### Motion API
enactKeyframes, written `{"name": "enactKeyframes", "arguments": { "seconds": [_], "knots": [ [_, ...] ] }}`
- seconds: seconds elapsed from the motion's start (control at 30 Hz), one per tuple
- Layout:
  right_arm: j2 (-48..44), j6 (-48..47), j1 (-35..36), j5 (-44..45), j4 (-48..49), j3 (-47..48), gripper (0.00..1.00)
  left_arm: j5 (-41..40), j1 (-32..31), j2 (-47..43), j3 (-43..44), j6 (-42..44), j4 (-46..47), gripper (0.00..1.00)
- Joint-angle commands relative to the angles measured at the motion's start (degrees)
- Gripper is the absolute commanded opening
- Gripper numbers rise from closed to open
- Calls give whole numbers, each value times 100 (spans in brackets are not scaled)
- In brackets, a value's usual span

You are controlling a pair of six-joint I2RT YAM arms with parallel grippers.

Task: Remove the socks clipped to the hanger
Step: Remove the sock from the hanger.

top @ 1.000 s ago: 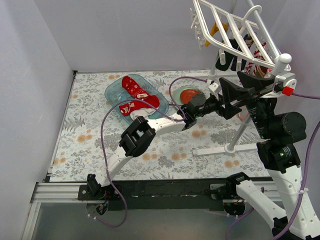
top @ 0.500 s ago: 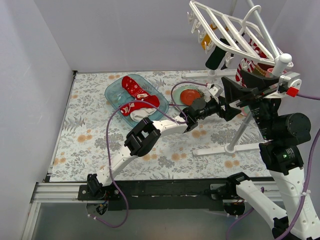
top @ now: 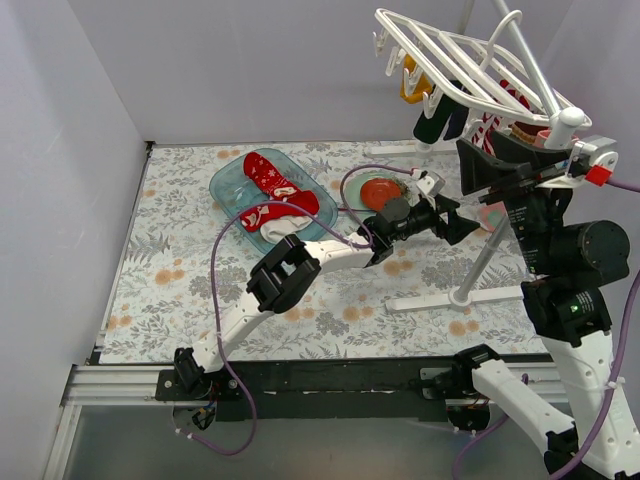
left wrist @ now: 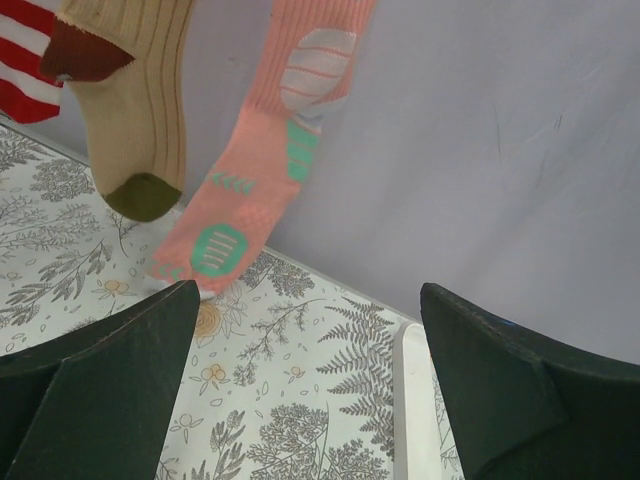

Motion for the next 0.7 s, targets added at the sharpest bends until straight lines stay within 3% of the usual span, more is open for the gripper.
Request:
{"name": "enactKeyframes", "arguments": {
  "seconds": [0.0,0.13,0.47,0.67],
  "knots": [
    [284,-19,15,384,38,236,64,9,-9,-1017,-401,149,83,93],
    [574,86,15,822,-120,306,56,-26,17,-1465,-991,157,206,93],
    [689,148,15,1342,72,-54,57,-105,87,-2134,-1747,316,180,93],
    [829,51,15,1378,301,-80,46,-246,166,-2354,-1993,289,145,92]
  ]
}}
